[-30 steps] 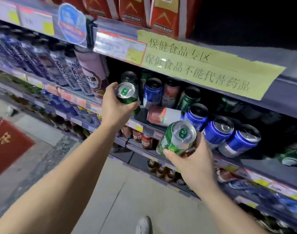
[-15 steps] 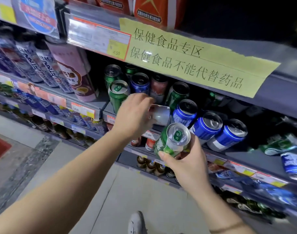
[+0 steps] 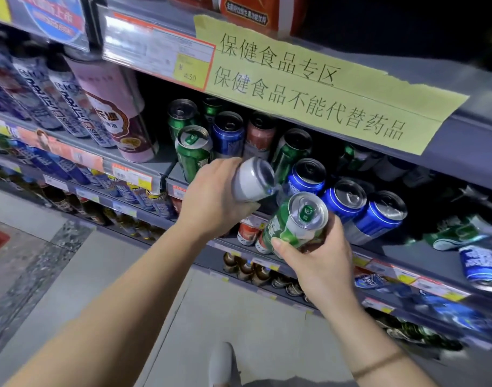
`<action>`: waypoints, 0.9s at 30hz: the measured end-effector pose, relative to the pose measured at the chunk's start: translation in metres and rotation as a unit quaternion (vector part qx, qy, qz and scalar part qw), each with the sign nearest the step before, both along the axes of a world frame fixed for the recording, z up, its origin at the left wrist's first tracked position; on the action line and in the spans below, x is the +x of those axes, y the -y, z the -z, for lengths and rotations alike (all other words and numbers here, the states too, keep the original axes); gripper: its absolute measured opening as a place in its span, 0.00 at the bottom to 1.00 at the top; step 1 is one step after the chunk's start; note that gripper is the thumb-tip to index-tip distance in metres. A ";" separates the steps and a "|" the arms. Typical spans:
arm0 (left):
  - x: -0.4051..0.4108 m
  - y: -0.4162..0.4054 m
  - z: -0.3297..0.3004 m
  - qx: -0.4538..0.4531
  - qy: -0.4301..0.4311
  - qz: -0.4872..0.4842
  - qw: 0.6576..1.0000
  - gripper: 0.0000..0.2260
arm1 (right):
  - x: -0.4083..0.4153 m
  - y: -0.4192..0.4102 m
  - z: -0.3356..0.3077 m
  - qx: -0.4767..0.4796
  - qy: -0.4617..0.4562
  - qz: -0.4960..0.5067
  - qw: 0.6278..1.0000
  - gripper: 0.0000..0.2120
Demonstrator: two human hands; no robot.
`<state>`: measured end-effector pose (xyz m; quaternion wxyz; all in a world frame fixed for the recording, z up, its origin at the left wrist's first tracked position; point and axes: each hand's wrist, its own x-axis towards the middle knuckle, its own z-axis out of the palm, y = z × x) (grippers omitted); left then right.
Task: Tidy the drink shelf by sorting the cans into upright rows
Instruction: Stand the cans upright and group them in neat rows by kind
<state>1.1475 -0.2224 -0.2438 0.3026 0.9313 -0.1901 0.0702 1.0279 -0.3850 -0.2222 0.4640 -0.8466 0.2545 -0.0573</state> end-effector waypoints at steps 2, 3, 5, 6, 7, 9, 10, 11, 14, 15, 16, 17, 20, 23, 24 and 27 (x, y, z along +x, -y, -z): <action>-0.026 -0.017 -0.012 -0.097 -0.041 -0.043 0.993 0.31 | 0.010 -0.011 -0.003 0.002 0.009 -0.013 1.000 0.31; -0.037 -0.025 -0.016 -0.145 -0.088 -0.069 0.983 0.30 | 0.017 -0.017 -0.003 0.002 0.013 -0.018 1.000 0.31; -0.050 -0.038 -0.014 -0.251 -0.199 -0.120 0.940 0.27 | 0.033 -0.031 -0.003 -0.011 0.015 -0.025 1.000 0.31; -0.053 -0.044 -0.009 -0.294 -0.250 -0.141 0.912 0.25 | 0.042 -0.037 -0.003 -0.019 0.014 -0.031 0.999 0.31; -0.056 -0.050 -0.004 -0.328 -0.295 -0.157 0.884 0.23 | 0.053 -0.043 -0.002 -0.027 0.014 -0.037 0.999 0.30; -0.058 -0.060 0.003 -0.369 -0.378 -0.168 0.832 0.23 | 0.073 -0.053 -0.001 -0.038 0.014 -0.050 0.998 0.28; -0.060 -0.063 0.003 -0.382 -0.412 -0.170 0.810 0.22 | 0.083 -0.057 0.001 -0.043 0.009 -0.052 0.998 0.27; -0.062 -0.064 0.002 -0.388 -0.440 -0.174 0.791 0.19 | 0.092 -0.060 0.003 -0.049 -0.001 -0.053 0.997 0.27; -0.064 -0.065 -0.003 -0.411 -0.512 -0.182 0.732 0.15 | 0.114 -0.066 0.010 -0.065 -0.037 -0.051 0.996 0.26; -0.064 -0.066 -0.003 -0.423 -0.530 -0.177 0.713 0.17 | 0.118 -0.067 0.012 -0.068 -0.046 -0.053 0.995 0.27; -0.063 -0.065 -0.002 -0.440 -0.544 -0.174 0.693 0.18 | 0.122 -0.067 0.013 -0.069 -0.050 -0.057 0.995 0.30; -0.062 -0.065 -0.001 -0.461 -0.553 -0.174 0.672 0.19 | 0.126 -0.068 0.013 -0.067 -0.053 -0.065 0.994 0.32; -0.058 -0.061 0.001 -0.513 -0.572 -0.181 0.614 0.19 | 0.137 -0.067 0.014 -0.068 -0.059 -0.110 0.990 0.39; -0.053 -0.053 0.001 -0.531 -0.590 -0.181 0.581 0.19 | 0.136 -0.061 0.014 -0.075 -0.084 -0.164 0.980 0.38; -0.051 -0.050 0.002 -0.526 -0.598 -0.181 0.577 0.20 | 0.132 -0.057 0.014 -0.077 -0.079 -0.172 0.979 0.38; -0.047 -0.043 0.006 -0.504 -0.625 -0.158 0.575 0.26 | 0.103 -0.043 0.010 -0.079 -0.004 -0.209 0.975 0.39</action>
